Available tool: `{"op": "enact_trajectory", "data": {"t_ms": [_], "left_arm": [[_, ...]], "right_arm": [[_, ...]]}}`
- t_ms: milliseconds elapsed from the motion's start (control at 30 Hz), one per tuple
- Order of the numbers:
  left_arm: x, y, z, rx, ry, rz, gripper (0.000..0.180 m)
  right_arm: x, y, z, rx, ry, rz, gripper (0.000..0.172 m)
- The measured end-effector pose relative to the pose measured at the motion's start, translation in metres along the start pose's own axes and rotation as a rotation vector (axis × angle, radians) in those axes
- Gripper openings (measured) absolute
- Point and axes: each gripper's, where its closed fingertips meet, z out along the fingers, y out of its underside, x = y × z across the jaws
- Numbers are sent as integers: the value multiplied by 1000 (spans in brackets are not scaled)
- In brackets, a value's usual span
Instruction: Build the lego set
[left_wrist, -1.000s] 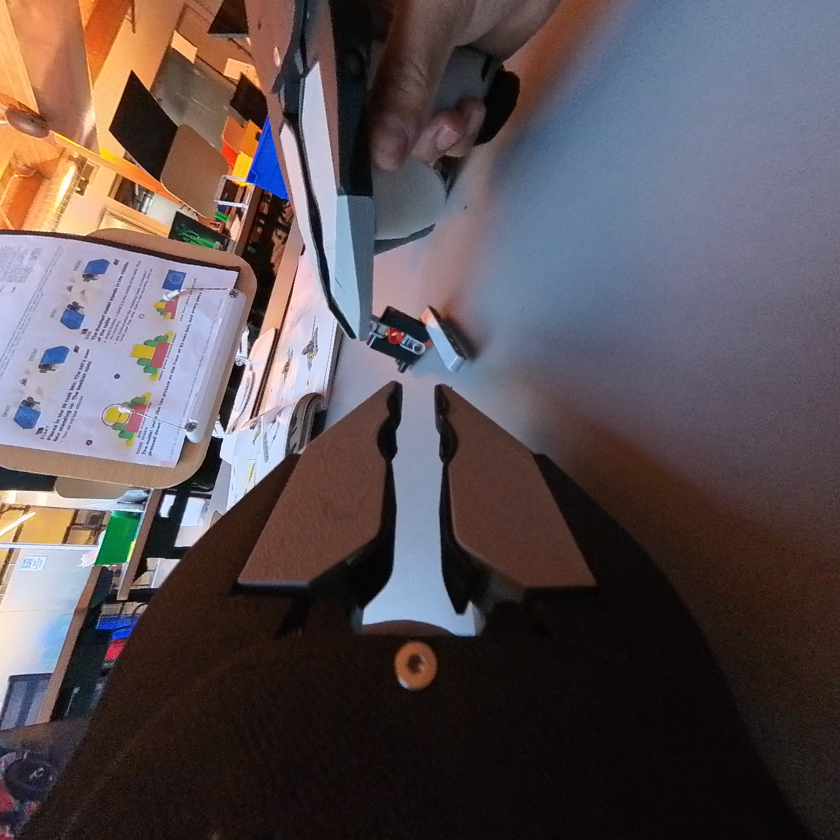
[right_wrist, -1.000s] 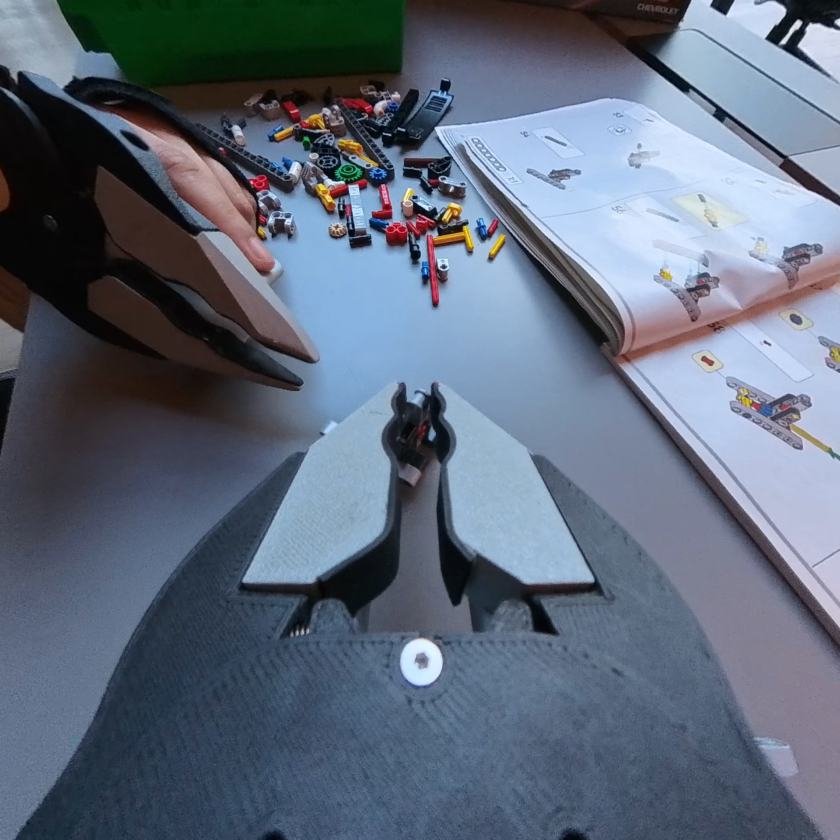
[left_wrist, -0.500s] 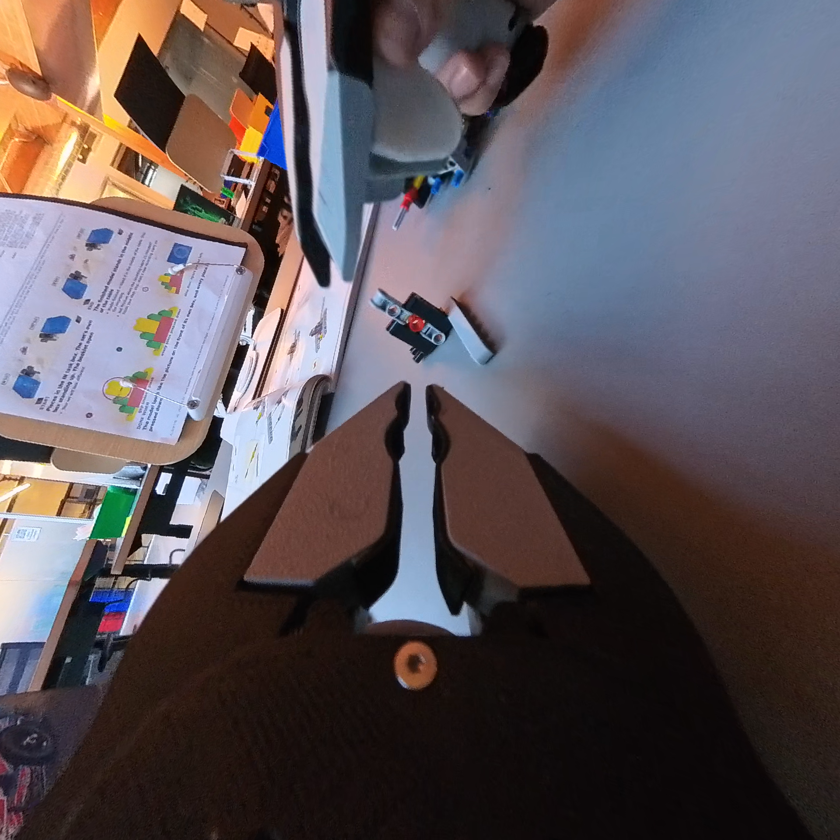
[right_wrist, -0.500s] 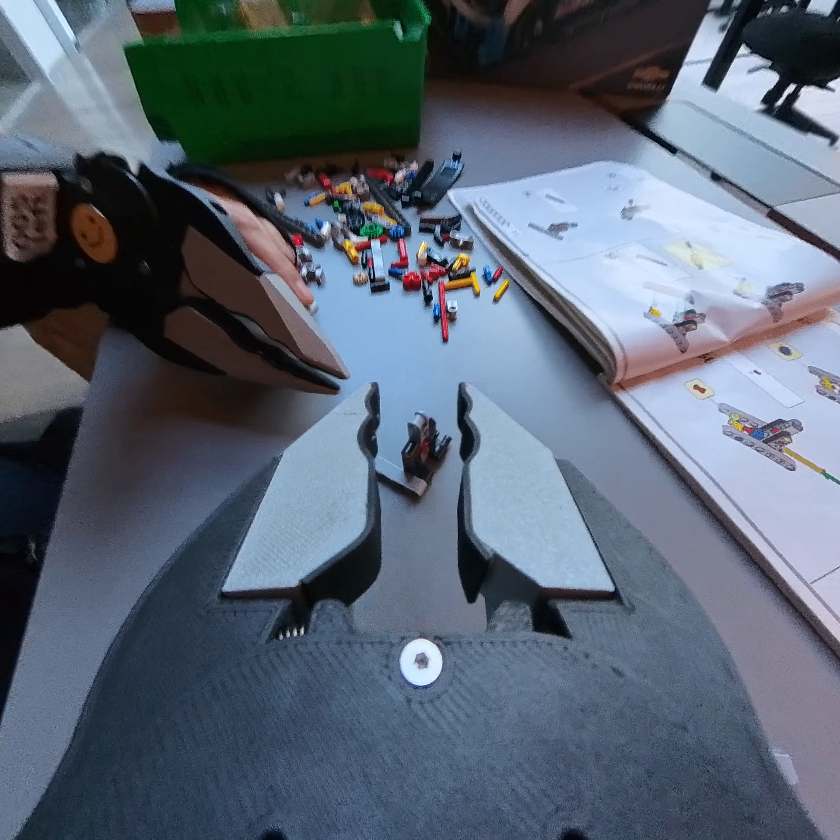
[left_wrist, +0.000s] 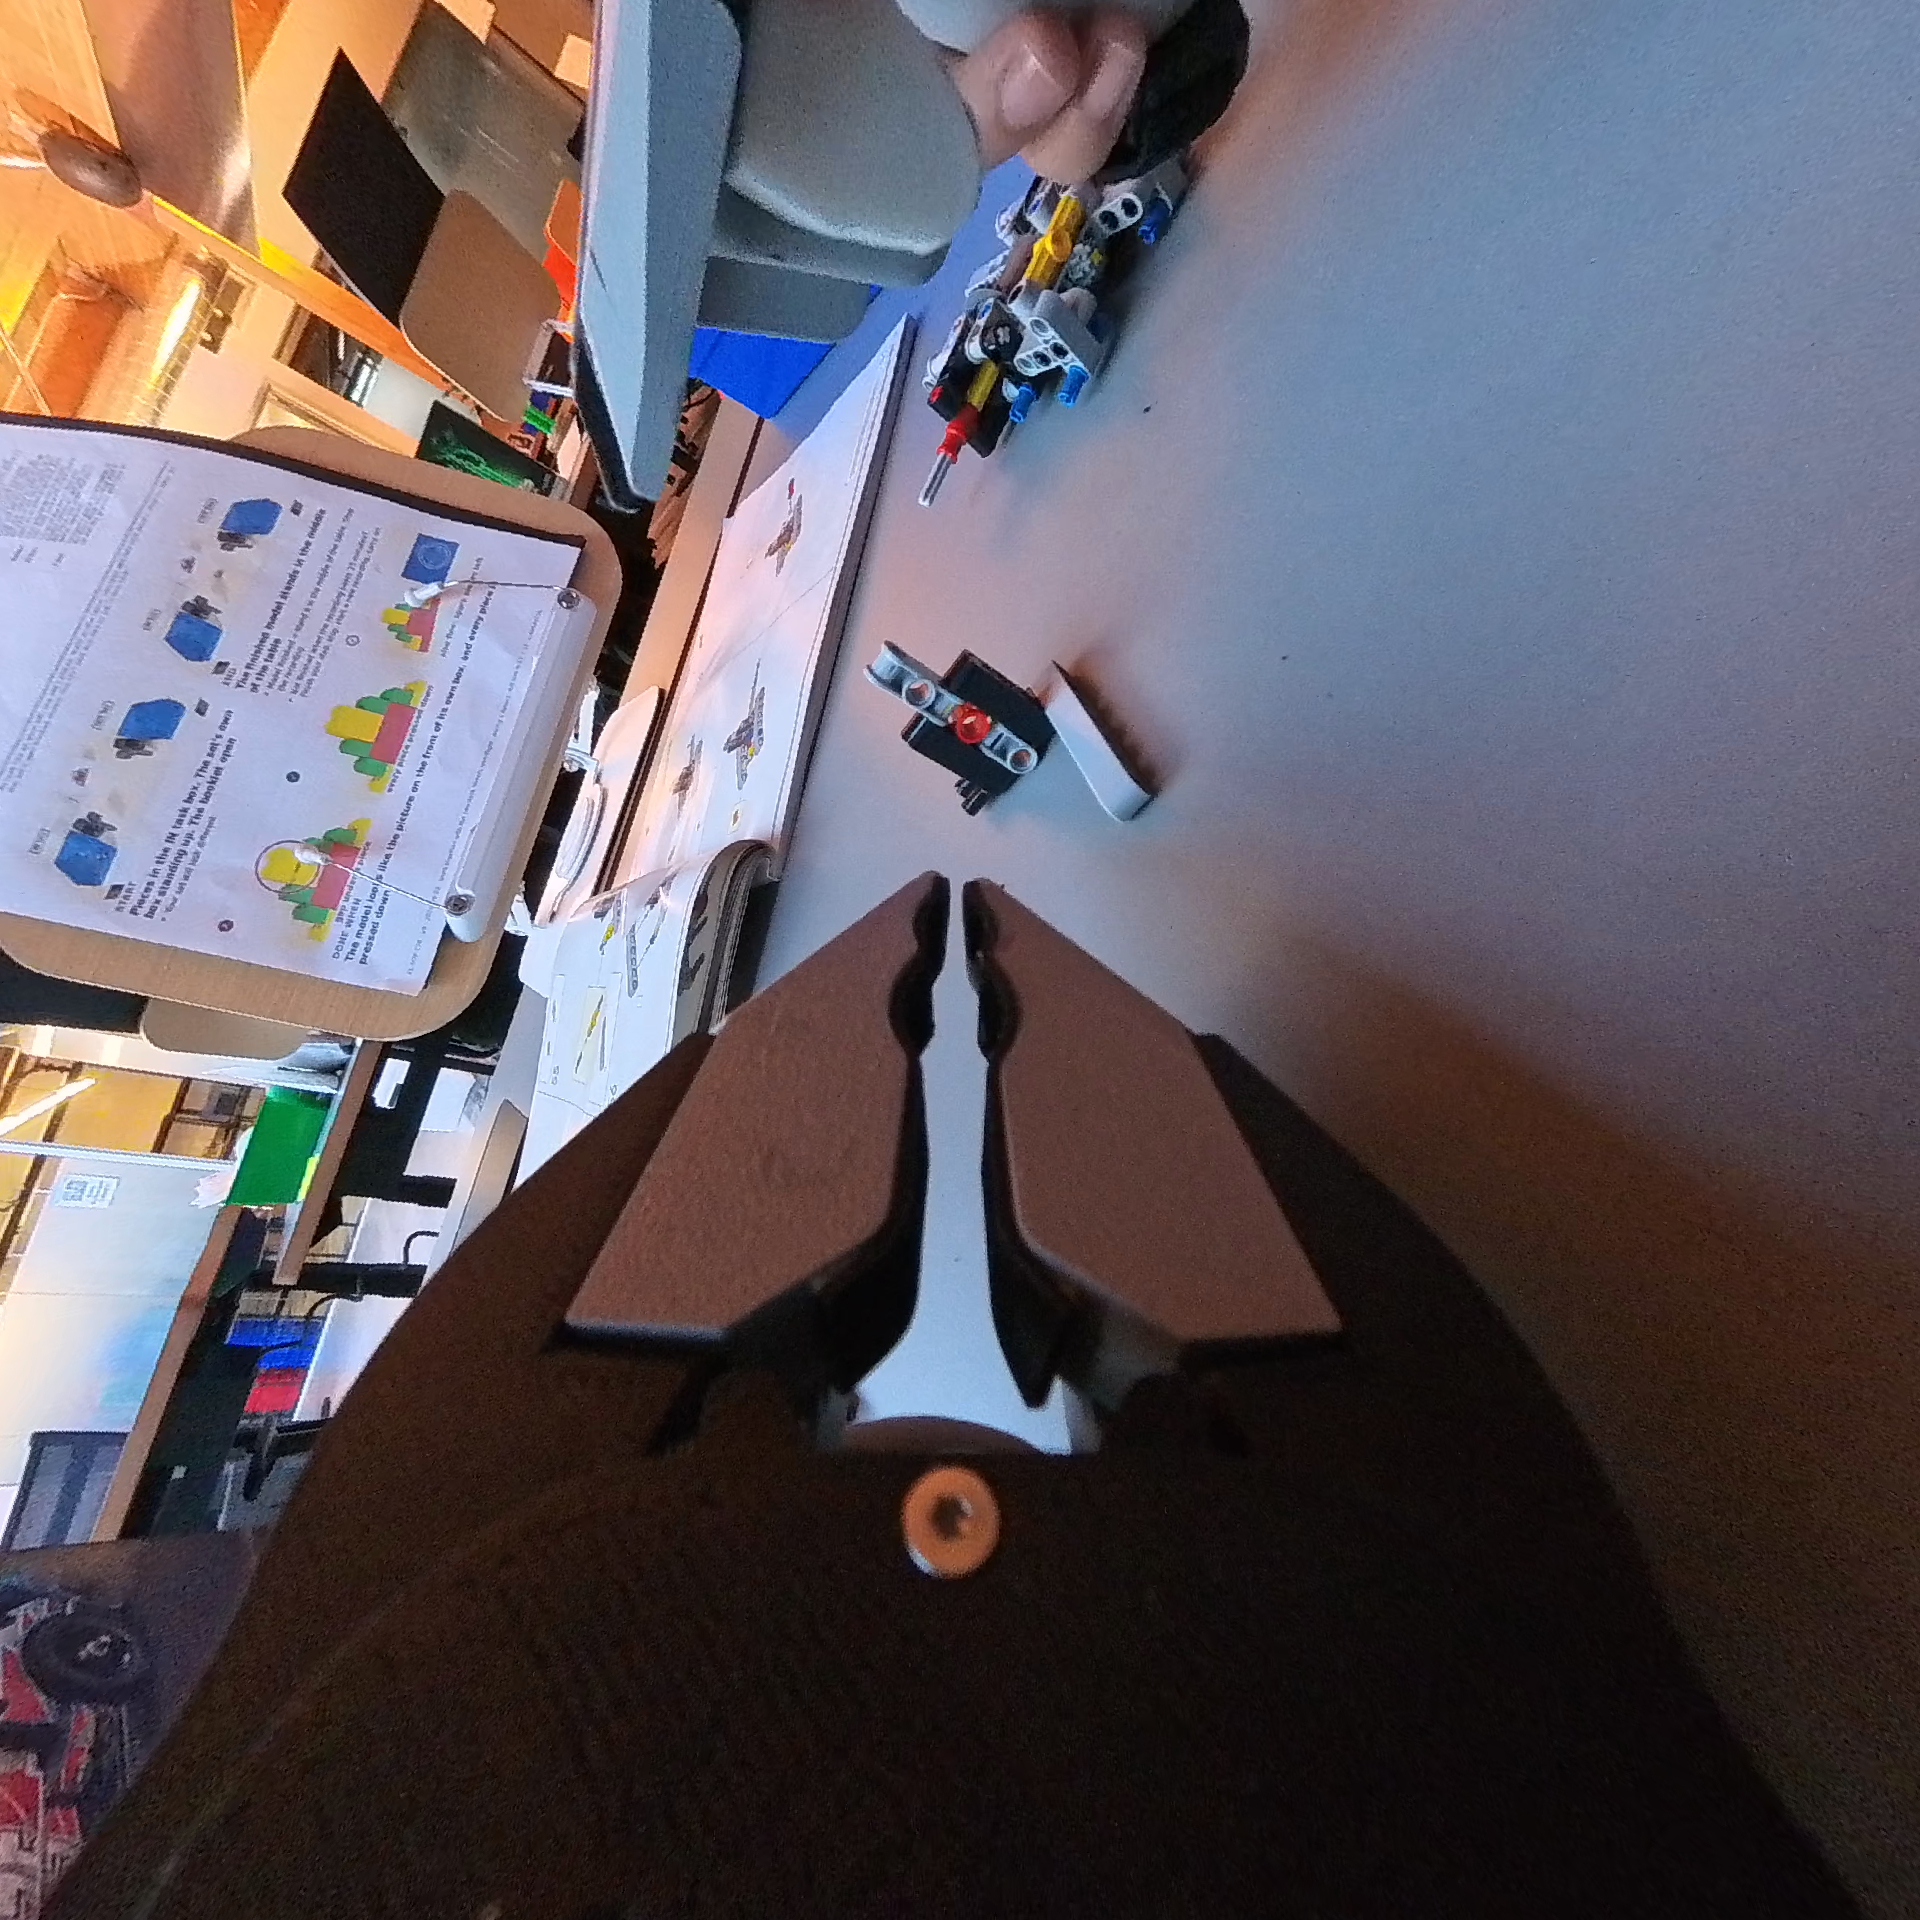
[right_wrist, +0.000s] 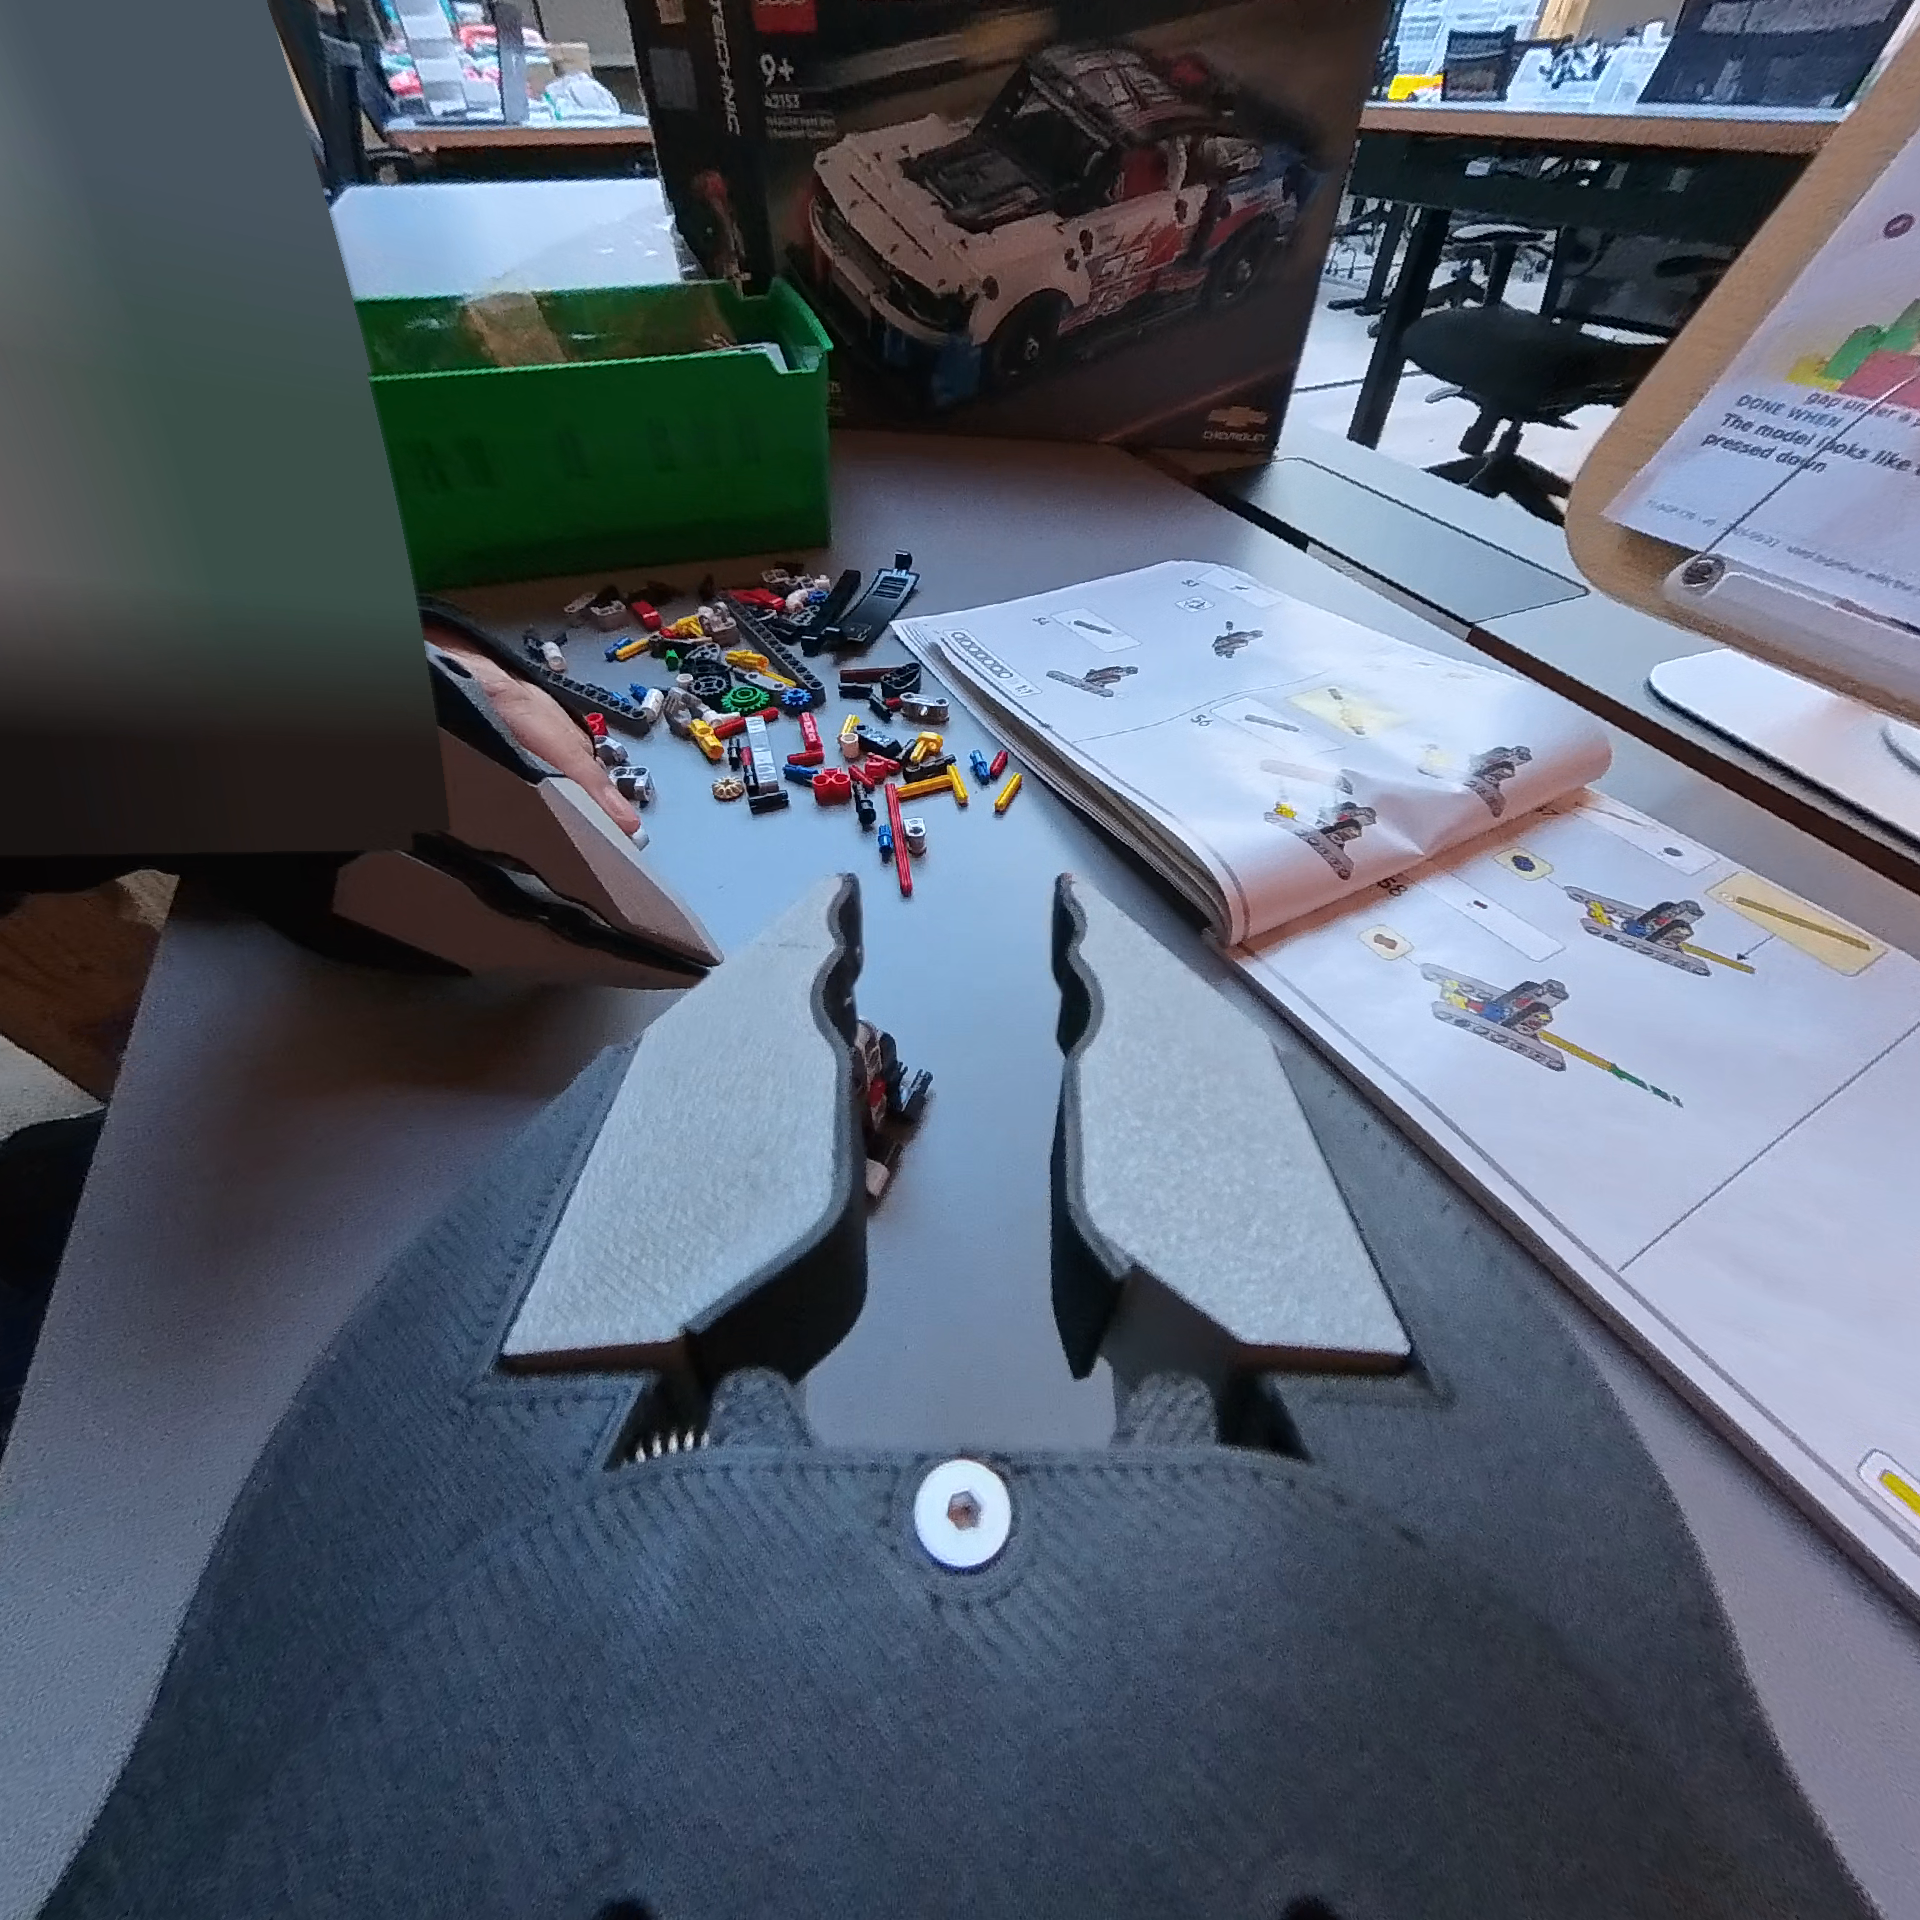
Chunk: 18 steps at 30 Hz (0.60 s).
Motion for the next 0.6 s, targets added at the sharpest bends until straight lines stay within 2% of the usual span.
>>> {"op": "enact_trajectory", "data": {"t_ms": [167, 300, 600], "left_arm": [[-1, 0, -1, 3, -6, -9, 0], [-2, 3, -1, -16, -1, -28, 0], [-16, 1, -7, 21, -23, -132, 0]], "right_arm": [[2, 5, 2, -25, 2, 10, 33], [5, 21, 5, -118, 6, 23, 25], [-20, 40, 10, -242, -119, -8, 28]]}}
